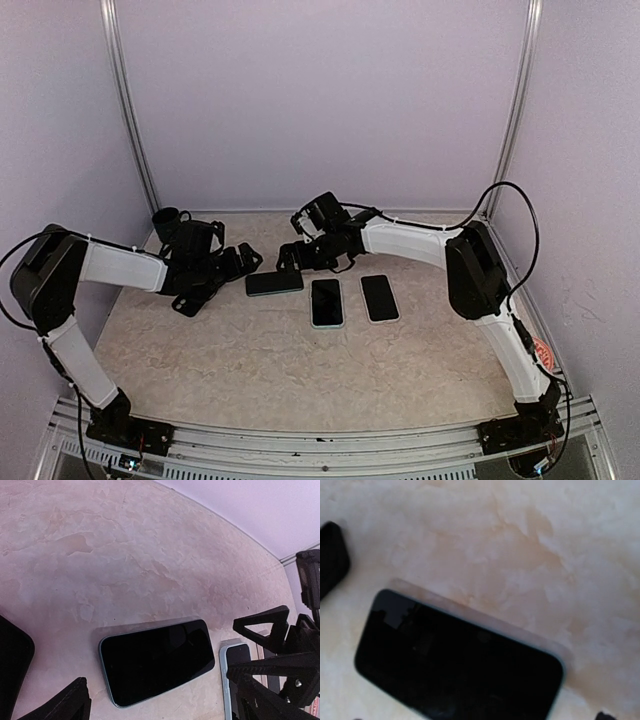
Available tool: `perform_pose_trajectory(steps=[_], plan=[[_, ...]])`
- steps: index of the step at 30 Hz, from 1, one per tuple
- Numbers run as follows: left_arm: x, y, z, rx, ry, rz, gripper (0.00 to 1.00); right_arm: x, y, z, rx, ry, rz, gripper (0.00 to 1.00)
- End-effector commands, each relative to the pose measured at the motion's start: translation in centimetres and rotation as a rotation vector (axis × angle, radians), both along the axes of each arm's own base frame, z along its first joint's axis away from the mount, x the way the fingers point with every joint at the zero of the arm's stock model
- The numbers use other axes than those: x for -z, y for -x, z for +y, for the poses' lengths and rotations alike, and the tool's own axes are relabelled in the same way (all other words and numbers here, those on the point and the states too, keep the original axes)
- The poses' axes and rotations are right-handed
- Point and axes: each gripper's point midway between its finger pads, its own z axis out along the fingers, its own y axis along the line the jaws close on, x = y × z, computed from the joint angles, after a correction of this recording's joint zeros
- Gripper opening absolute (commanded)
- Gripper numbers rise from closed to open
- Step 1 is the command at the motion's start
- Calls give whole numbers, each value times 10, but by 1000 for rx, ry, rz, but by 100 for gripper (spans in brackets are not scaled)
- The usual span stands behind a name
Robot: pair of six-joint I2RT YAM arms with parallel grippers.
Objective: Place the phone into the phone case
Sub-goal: Move the phone to the center of the board.
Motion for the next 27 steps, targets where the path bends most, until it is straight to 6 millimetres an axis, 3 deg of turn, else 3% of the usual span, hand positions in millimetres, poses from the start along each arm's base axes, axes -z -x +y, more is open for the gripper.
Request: perform_pose_trajectory(steps=[1,19,23,27], plan=[[-23,-3,2,-2,86,-83,99,4,-6,5,7,-14,27,99],[8,-16,-1,-19,169,-36,99,46,1,16,-52,-44,111,99],[12,-16,-2,-15,170,-31,99,43,7,24,-94,-74,113,99],[14,-15,-3,-12,175,-21,99,27,15,35,-136,-108,90,99]])
